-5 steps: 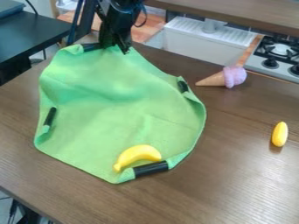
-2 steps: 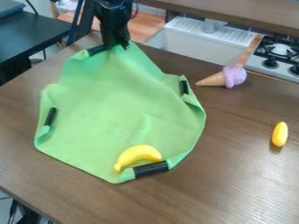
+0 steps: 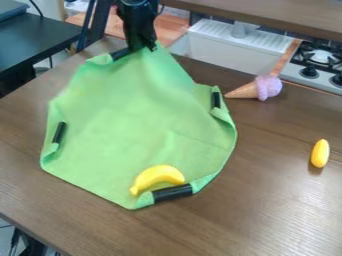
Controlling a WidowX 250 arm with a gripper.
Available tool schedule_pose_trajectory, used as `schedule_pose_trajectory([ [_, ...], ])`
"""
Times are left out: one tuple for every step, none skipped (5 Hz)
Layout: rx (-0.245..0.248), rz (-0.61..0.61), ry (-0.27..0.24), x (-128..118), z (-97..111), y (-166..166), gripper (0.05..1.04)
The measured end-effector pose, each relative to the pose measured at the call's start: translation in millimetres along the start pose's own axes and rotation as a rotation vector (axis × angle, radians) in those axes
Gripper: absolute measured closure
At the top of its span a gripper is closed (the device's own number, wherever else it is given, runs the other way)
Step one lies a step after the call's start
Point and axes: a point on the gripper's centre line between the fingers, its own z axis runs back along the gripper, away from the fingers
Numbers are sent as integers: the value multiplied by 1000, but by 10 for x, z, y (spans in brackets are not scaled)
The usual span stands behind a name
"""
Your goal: Unfold the cloth bottom to top.
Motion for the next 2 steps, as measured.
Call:
schedule_pose_trajectory([
  [-18,-17,9,-16,-76,-36,884],
  [-45,-23,-8,15,-74,-84,645],
])
